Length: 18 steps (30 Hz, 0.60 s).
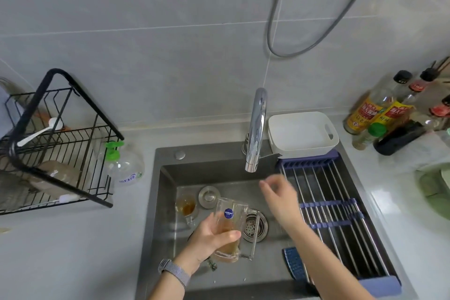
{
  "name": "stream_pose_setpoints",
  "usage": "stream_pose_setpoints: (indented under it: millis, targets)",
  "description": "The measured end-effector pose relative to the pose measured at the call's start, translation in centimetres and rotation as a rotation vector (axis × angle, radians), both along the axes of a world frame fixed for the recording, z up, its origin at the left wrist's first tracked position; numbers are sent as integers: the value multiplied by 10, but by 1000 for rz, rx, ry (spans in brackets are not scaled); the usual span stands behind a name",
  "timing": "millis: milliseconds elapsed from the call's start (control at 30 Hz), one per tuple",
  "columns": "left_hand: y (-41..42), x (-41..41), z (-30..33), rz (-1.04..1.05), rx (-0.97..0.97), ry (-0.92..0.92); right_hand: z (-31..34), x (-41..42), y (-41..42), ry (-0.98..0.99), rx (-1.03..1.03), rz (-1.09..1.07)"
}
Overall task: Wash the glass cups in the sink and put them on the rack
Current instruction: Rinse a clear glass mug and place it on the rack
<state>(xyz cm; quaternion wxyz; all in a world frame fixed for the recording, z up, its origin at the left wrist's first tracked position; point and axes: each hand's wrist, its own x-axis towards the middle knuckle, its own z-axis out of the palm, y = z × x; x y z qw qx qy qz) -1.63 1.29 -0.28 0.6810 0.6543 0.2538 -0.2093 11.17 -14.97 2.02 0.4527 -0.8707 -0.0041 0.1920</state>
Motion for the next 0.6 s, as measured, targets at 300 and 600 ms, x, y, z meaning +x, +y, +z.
stream_pose_setpoints:
  millis: [300,600]
  targets:
    - [-4,27,10,36,52,-64,-12,108,9,-229,-479,411]
    - [-8,42,6,7,76,-113,-29,109,7,-275,-525,462]
